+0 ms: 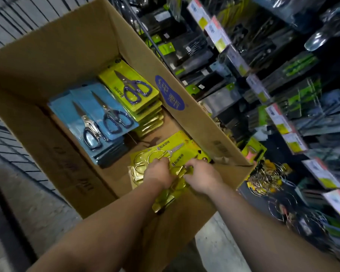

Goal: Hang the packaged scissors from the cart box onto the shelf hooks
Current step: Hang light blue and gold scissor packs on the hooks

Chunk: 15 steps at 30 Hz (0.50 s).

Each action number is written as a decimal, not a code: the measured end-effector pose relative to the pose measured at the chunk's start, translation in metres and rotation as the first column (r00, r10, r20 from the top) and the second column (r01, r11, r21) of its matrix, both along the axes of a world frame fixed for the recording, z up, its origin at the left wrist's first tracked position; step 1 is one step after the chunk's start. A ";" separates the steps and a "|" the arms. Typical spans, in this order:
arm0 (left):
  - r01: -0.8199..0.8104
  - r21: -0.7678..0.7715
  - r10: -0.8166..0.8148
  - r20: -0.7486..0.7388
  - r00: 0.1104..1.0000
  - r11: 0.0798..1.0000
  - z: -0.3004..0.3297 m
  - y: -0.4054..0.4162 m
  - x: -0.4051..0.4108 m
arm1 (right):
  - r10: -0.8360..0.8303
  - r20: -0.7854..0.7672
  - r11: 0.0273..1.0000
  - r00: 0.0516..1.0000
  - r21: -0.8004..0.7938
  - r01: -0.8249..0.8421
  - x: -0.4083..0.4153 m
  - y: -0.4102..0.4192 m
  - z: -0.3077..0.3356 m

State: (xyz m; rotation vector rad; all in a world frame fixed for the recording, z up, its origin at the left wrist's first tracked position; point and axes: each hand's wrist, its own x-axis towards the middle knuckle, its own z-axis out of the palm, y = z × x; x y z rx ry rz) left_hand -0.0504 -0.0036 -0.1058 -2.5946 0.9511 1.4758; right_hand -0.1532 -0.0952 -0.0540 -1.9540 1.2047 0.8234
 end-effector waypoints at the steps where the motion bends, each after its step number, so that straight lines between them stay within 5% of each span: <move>1: -0.006 0.003 0.006 -0.001 1.000 1.000 0.000 -0.002 0.000 | -0.005 -0.002 1.000 1.000 0.006 0.005 0.000 -0.001 -0.001; 9: -0.323 -0.006 0.313 -0.233 0.921 0.946 0.013 0.006 0.024 | -0.058 -0.025 0.998 0.998 0.028 0.059 0.000 -0.006 -0.002; 13: -0.622 0.065 0.585 -0.429 0.689 0.780 0.019 0.028 0.054 | -0.210 -0.037 0.974 0.977 0.075 0.212 0.004 -0.006 -0.007; 15: -0.692 0.137 0.639 -0.540 0.547 0.708 0.021 0.030 0.058 | -0.459 0.012 0.870 0.888 0.208 0.447 0.006 -0.004 -0.012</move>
